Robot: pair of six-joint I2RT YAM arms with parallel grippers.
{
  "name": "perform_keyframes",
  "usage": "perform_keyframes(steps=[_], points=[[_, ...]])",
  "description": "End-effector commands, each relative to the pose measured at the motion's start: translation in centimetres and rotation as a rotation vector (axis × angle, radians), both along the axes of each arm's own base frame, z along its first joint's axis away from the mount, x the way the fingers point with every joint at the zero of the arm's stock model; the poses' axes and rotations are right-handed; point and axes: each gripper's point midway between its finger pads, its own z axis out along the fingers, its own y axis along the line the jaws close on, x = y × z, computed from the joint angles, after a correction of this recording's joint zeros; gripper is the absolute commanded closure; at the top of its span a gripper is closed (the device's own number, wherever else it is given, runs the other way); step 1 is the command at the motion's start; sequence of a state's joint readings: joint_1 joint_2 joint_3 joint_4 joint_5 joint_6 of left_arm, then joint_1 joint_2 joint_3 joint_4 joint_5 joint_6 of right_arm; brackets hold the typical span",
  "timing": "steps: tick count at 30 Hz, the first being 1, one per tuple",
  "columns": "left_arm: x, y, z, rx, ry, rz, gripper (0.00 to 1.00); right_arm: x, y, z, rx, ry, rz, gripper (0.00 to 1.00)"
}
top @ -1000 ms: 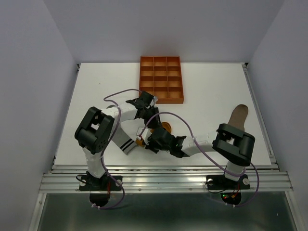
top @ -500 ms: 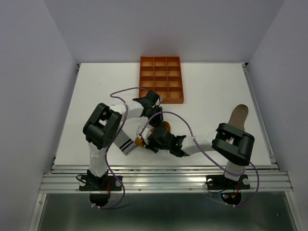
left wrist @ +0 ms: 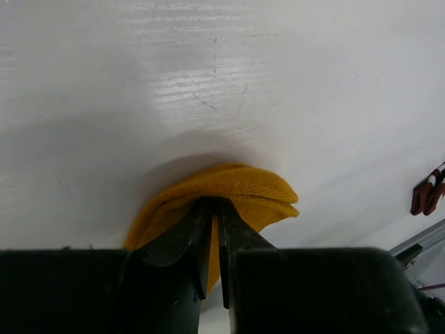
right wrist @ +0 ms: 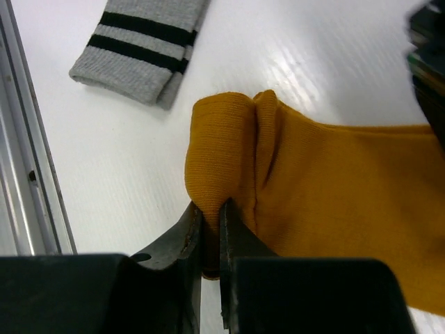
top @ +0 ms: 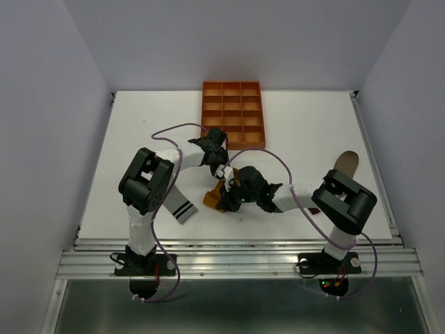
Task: Roll the socks
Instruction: Roll the sock at the center of the board.
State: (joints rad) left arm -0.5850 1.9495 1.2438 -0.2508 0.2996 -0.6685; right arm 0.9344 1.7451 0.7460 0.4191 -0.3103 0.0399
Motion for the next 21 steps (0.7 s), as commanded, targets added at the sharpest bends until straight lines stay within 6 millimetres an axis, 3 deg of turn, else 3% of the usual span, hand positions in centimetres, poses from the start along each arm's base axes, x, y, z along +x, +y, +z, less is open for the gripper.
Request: perform_keyframes(steps=[1, 6, 11, 17, 21], points=[[1.4, 2.2, -2.2, 0.12, -0.023, 0.05, 0.8, -1.3, -2.4, -1.5, 0.003, 0.247, -0.01, 0.99], [1.6, 2.0, -2.1, 0.111, -0.028, 0.056, 0.8, -1.1, -2.3, -1.1, 0.076, 0.429, 0.009, 0.99], [2.1, 2.5, -2.3, 0.129, -0.034, 0.082, 0.8, -1.8, -2.8, -2.1, 0.077, 0.557, -0.003, 0.99], [3.9, 2.8, -1.9, 0.154, -0.064, 0.154, 0.8, -3.7, -2.8, -1.5, 0.132, 0.68, 0.064, 0.99], [5.1, 3.0, -1.8, 0.179, -0.089, 0.183, 0.8, -3.8, -2.8, -1.8, 0.136, 0.713, 0.041, 0.99]])
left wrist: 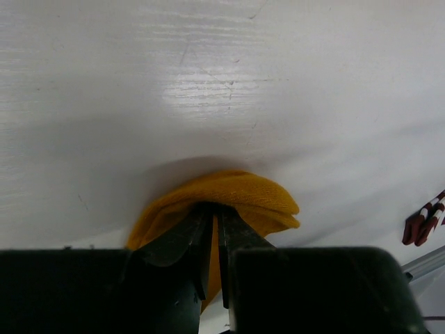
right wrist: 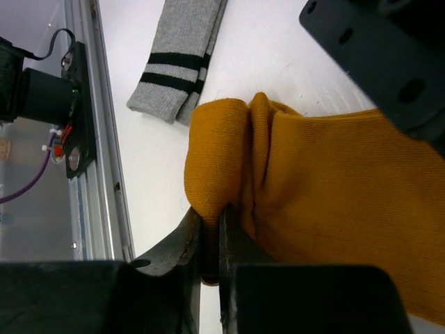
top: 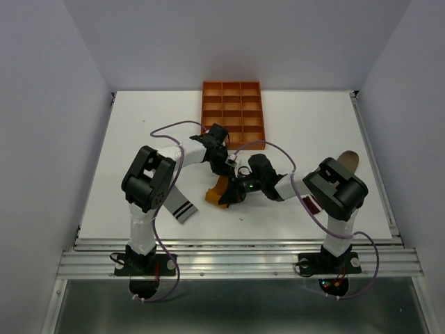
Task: Roll the socks
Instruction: Roll the sock at the center of the board.
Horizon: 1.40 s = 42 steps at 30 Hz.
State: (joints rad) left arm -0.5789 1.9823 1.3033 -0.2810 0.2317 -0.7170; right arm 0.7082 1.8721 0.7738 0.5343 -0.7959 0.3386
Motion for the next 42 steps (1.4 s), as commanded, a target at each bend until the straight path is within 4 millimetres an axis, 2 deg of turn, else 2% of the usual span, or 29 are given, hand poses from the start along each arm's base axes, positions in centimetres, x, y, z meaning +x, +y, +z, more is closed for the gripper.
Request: perform_keyframes(steps=[1, 6, 10, 15, 22, 27, 31, 33, 35, 40, 42], points=[[3.4, 2.9, -1.9, 0.156, -0.078, 0.112, 0.8, -4.4, -1.5, -2.7, -0.086, 0.267, 0.029, 0.99], [4.0, 4.1, -1.9, 0.211, -0.097, 0.161, 0.8, -4.4, -2.2, -3.7, -0.131, 0.307, -0.043, 0.99], [3.9, 4.0, -1.9, 0.194, -0.096, 0.172, 0.8, -4.5, -2.7, -5.5, -0.177, 0.4, -0.095, 0.99], [3.4, 4.4, -2.5, 0.202, -0.085, 0.188, 0.8, -3.1, -4.6, -7.3, -0.219, 0.479, -0.219, 0.99], [3.3, 4.5, -2.4, 0.189, -0.09, 0.217, 0.8, -3.6, -5.5, -9.3, -0.258, 0.578, -0.254, 0.99], [3.6, 4.2, -1.4, 0.162, -0.112, 0.223, 0.8, -3.1, -6.5, -10.6, -0.302, 0.612, -0.324, 0.99], [4.2, 3.6, 0.4, 0.12, -0.169, 0.214, 0.79, -3.0, -7.2, -11.5, -0.38, 0.638, -0.363, 0.99], [4.5, 3.5, 1.3, 0.107, -0.194, 0.209, 0.76, -2.9, -7.5, -11.7, -0.412, 0.644, -0.384, 0.99], [4.6, 3.3, 2.4, 0.095, -0.216, 0.2, 0.69, -2.3, -7.5, -11.6, -0.415, 0.647, -0.399, 0.99], [4.3, 3.6, 4.9, 0.086, -0.262, 0.163, 0.61, -2.8, -7.6, -12.3, -0.44, 0.716, -0.415, 0.99], [3.8, 3.7, 5.2, 0.085, -0.262, 0.138, 0.6, -2.9, -7.7, -12.6, -0.452, 0.726, -0.42, 0.99]])
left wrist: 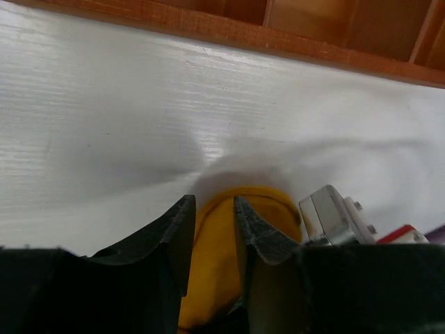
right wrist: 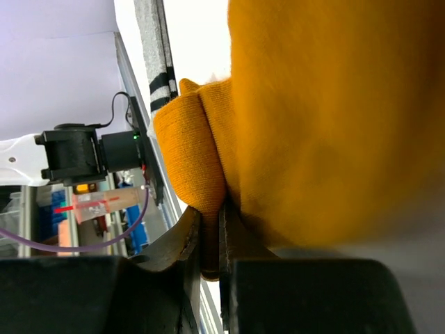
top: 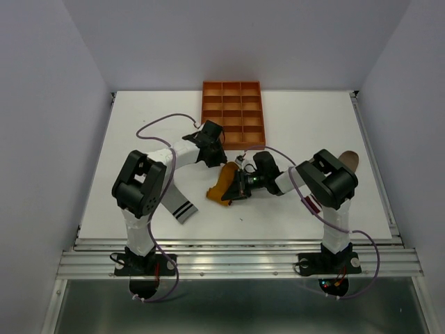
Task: Roll the socks
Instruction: Roll the sock at the center of the board.
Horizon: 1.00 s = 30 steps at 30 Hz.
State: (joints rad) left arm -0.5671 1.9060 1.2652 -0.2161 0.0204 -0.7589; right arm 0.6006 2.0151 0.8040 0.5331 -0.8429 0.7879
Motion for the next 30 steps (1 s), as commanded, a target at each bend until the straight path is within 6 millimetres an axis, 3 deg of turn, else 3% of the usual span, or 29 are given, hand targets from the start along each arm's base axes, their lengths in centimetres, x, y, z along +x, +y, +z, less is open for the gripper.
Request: perform_keyframes(steps=[1, 6, 10, 14, 17, 22, 30], points=[[0.2, 1.2, 3.7, 0.012, -0.093, -0.025, 0.6, -4.8, -6.1, -10.1, -0.399, 0.272, -0.085, 0.99], [-2.3, 2.7, 3.9, 0.027, -0.07, -0.03, 0.59, -4.7, -5.9, -9.9, -0.39, 0.271, -0.079, 0.99], [-5.2, 3.8, 3.8, 0.017, -0.054, -0.071, 0.49, -4.6, -5.8, -9.8, -0.39, 0.262, -0.082, 0.99], [-8.9, 4.3, 2.5, -0.03, -0.022, -0.149, 0.46, -4.2, -6.0, -10.0, -0.392, 0.257, -0.09, 0.99], [-10.3, 4.3, 1.7, -0.068, -0.007, -0.171, 0.44, -4.1, -6.1, -10.0, -0.395, 0.248, -0.091, 0.99], [-11.0, 3.7, 0.5, -0.117, 0.003, -0.19, 0.4, -3.9, -6.1, -10.1, -0.398, 0.232, -0.088, 0.99], [-11.4, 2.0, -0.8, -0.207, 0.032, -0.225, 0.48, -3.7, -6.1, -10.2, -0.406, 0.223, -0.091, 0.99]])
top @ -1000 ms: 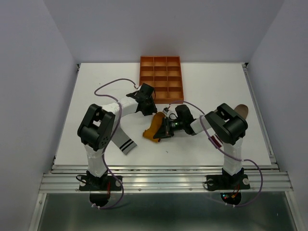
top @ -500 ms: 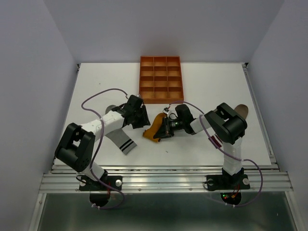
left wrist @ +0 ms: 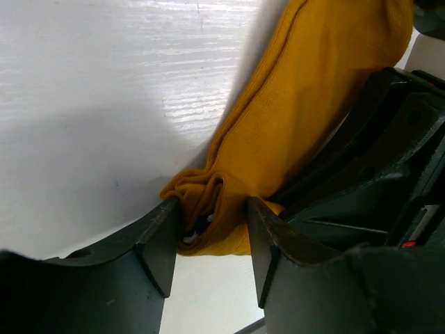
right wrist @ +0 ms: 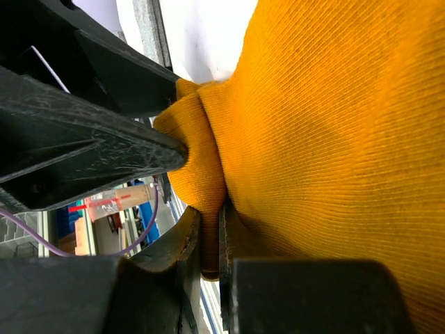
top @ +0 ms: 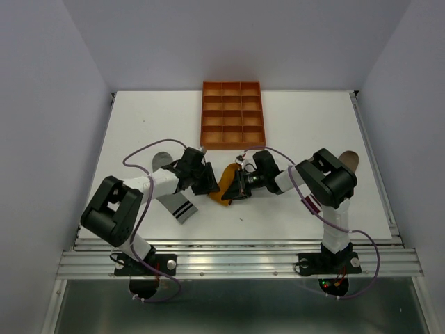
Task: Roll the socks
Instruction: Roll the sock at the center of the board.
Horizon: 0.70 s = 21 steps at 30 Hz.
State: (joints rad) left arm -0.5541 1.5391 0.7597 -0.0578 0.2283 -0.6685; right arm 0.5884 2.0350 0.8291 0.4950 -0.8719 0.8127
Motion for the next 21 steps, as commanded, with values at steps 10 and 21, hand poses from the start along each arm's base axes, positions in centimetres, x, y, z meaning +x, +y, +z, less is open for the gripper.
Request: perform_keyframes(steps=[10, 21], points=[[-2.2, 0.3, -3.5, 0.021, 0.106, -0.015, 1.0, -3.3, -6.1, -9.8, -0.412, 0.114, -0.07, 0.93], [-2.7, 3.5, -4.2, 0.303, 0.165, 0.019, 1.0, -0.3, -3.4, -1.9, -0.278, -0.223, -0.005, 0.5]])
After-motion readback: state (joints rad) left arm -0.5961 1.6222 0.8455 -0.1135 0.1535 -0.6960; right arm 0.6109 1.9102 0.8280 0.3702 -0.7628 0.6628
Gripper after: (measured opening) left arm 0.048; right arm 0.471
